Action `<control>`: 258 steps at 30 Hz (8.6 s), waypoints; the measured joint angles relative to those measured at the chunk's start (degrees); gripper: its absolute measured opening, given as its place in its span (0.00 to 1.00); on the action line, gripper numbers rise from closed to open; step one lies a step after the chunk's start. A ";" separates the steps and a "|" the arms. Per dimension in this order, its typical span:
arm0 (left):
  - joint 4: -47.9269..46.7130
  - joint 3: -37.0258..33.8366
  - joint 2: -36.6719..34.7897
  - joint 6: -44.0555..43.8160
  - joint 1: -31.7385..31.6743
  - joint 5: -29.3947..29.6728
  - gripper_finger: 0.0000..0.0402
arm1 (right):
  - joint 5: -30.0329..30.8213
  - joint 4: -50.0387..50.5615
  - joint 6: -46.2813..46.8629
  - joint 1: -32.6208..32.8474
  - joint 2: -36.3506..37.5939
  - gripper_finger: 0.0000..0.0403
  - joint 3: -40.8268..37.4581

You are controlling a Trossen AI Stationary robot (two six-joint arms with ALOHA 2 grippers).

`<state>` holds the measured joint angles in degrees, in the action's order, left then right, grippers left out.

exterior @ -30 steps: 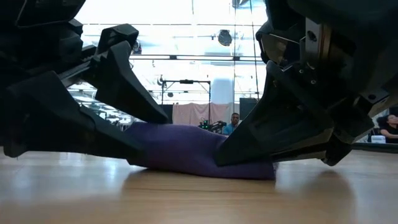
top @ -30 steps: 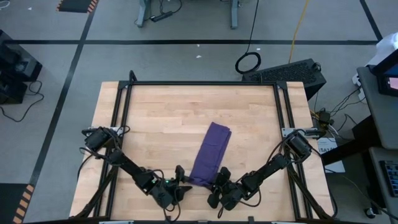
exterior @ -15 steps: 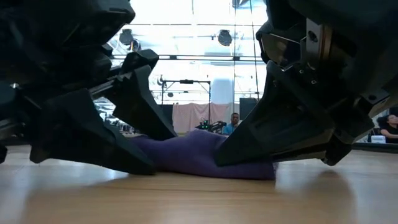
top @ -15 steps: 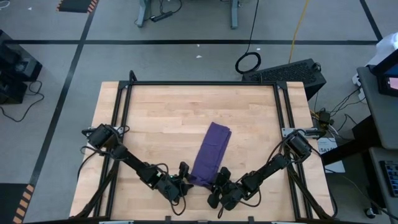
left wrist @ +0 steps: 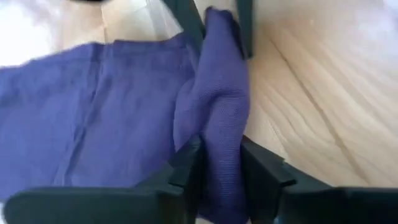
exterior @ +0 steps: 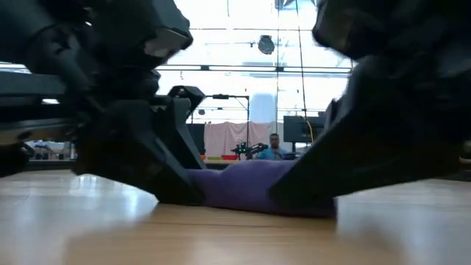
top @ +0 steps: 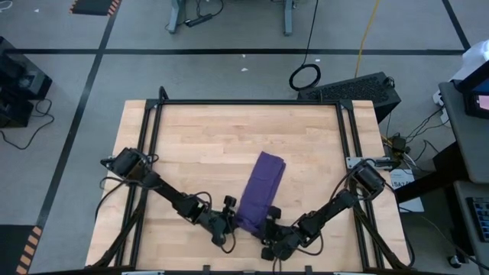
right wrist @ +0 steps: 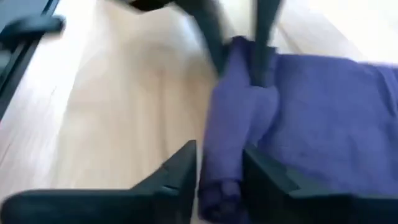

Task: Roll towel into tight, uniform cylinder
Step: Roll the purple towel on the table

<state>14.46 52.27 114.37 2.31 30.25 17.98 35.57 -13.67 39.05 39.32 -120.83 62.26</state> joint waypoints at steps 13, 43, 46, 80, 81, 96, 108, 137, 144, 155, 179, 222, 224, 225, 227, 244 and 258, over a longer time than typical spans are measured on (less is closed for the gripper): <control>0.41 0.04 -0.83 -13.81 -6.38 -15.56 0.11 | 15.84 -1.76 -13.67 9.13 1.68 0.67 -0.04; -3.39 -0.08 -3.96 -27.94 -7.92 -14.43 0.10 | 20.51 -2.91 -20.61 1.45 -3.32 0.59 0.20; -3.39 -0.07 -3.98 -27.28 -8.57 -15.15 0.10 | 19.63 -1.94 -19.42 1.15 -3.28 0.59 0.20; -12.55 -2.19 -13.90 -10.30 1.87 0.96 0.52 | 15.89 4.57 18.48 -0.69 -3.87 0.07 0.17; -8.68 -2.64 -13.22 -8.15 2.95 1.79 0.52 | 15.79 4.55 20.00 -0.69 -3.87 0.08 0.17; 1.93 -3.25 -4.72 10.20 4.86 16.34 0.46 | 10.48 0.50 24.61 -0.67 -3.24 0.08 0.09; 0.60 -3.21 -5.47 1.01 2.29 8.01 0.04 | 9.03 -1.12 13.31 -0.26 -2.62 0.16 0.07; -3.51 -3.10 -8.87 -29.27 -16.40 -35.41 0.05 | 26.14 -9.67 -19.60 5.09 -3.96 0.45 0.06; -3.37 -3.10 -8.87 -29.03 -16.00 -35.41 0.06 | 17.19 -0.80 4.21 0.81 -3.94 0.32 0.11; -3.24 -3.10 -8.83 -15.92 -12.98 -31.17 0.14 | 8.33 0.07 21.67 -0.65 -3.24 0.03 0.37; -6.10 -4.10 -15.12 -3.25 7.20 10.72 0.57 | 3.24 -2.08 33.55 -0.47 -2.11 0.05 0.15; 1.89 -4.00 -4.39 3.98 -0.83 0.12 0.04 | 1.26 3.23 28.83 -0.26 5.21 0.39 -0.10; 1.82 -4.00 -4.39 2.84 -0.89 -0.11 0.07 | 2.08 4.85 23.57 0.50 6.49 0.44 -0.07; 1.74 -4.00 -4.41 2.20 -1.03 -0.54 0.08 | 2.80 5.27 20.07 0.86 6.86 0.46 -0.07; 1.16 -4.01 -4.72 0.17 -1.40 -2.04 0.08 | 5.55 4.38 12.87 2.04 7.15 0.48 -0.07; -6.80 -0.85 -6.49 -8.07 -3.76 -14.62 0.03 | 11.09 8.33 -8.04 15.49 7.14 0.44 0.09; -7.08 -0.76 -6.56 -16.61 -7.03 -21.96 0.03 | 12.52 16.61 -2.65 15.61 7.17 0.40 0.11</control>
<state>7.38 51.51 107.81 -14.30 23.21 -3.98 48.09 2.94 36.40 54.93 -113.67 62.37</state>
